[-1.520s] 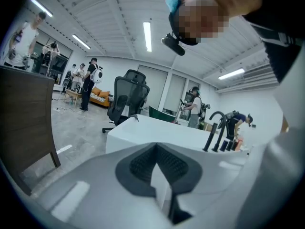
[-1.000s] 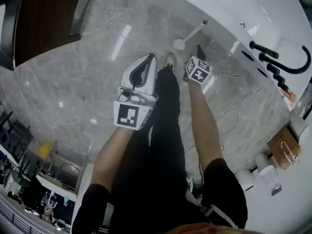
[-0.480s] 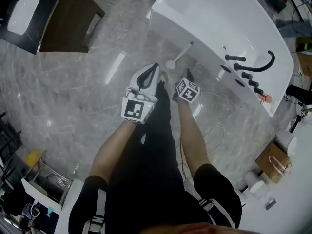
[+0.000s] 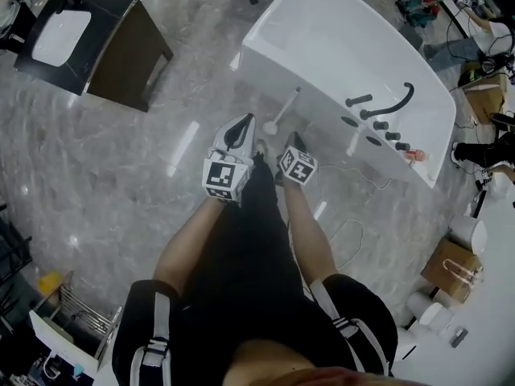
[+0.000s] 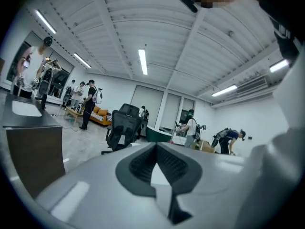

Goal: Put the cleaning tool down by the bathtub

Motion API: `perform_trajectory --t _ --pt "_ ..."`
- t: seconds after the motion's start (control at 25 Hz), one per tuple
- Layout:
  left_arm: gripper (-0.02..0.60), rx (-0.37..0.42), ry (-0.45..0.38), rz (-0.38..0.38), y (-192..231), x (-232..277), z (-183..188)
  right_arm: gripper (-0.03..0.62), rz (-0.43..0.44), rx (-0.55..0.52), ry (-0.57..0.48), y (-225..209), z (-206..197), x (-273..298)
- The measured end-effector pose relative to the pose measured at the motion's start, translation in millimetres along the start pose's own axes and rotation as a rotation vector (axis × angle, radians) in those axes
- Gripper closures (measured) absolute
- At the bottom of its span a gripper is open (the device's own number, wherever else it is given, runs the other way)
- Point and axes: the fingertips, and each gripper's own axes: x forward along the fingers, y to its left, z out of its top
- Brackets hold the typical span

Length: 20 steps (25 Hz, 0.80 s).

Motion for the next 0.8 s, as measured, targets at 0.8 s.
perform_trajectory --t 0.8 --pt "0.574 0.016 -0.005 -0.118 -79 -62 45 0.595 0.071 -0.066 -0.153 26 43 -141"
